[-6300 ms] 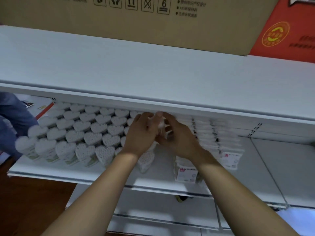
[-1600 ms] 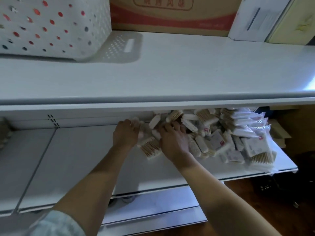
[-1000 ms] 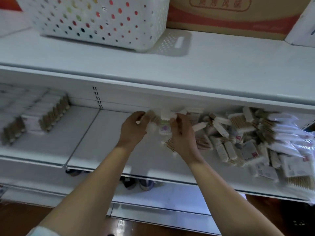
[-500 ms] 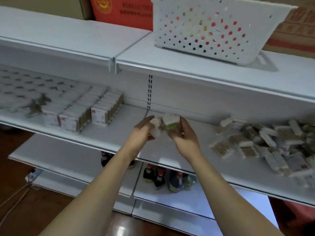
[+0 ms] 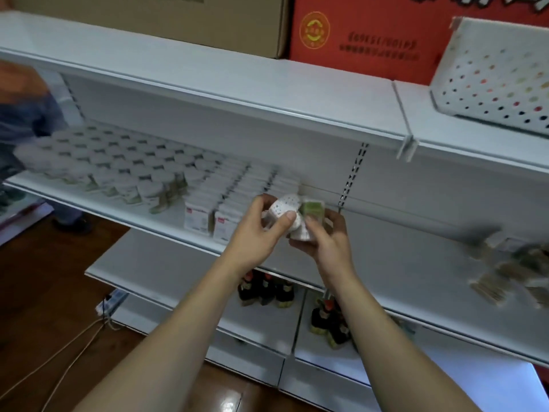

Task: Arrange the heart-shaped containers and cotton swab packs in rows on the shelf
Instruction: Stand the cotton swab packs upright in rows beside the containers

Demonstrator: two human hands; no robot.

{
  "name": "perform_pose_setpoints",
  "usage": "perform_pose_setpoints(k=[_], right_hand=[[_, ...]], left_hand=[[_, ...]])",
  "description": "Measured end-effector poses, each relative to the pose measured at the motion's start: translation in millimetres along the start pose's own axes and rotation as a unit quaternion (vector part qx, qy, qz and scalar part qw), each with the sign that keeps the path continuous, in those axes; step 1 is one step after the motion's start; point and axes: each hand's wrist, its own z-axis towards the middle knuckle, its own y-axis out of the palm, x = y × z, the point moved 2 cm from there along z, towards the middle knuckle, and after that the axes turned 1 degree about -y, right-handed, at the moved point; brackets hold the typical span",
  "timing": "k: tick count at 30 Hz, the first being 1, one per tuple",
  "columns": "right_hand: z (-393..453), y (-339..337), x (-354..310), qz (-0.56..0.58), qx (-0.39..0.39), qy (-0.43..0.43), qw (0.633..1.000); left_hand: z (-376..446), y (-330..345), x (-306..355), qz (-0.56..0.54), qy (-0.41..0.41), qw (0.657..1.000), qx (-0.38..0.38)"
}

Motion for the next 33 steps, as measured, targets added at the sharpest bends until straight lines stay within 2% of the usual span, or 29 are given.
perform_pose_setpoints(k=[3,8,11,16,19,24,29,33], right_hand=[[22,31,6,-0.008,-0.01,0.005,1.0],[65,92,13,0.008,-0.108,0.045,0.993],[82,124,16,-0.037,-0.103,0.038,0.993],[97,165,22,-0.153,-0.046,-0.049,0.986],[106,197,24,-0.301,-0.045,-0.118,0.945],[104,258,35,-0.455,-0.02,-0.171,0.874],[99,294,56,-0.625,-0.045,-0.156,0.764],[92,308,57,-0.664,-0.025,-0.159,0.73]], left_hand=[[21,-32,-6,0.019,-0.007,1.0,0.021],[59,-84,-18,-0.006,-0.049,0.995,0.084],[77,-120,-24,-0.029,-0.059,0.99,0.125],[100,-177,-46,-0.091,-0.066,0.981,0.159],[113,-215,-61,-0.113,-0.058,0.974,0.186],[127,-270,-83,-0.147,-0.068,0.974,0.158],[135,-303,-102,-0.136,-0.078,0.982,0.102],[140,-310,-112,-0.119,-0.066,0.988,0.066]])
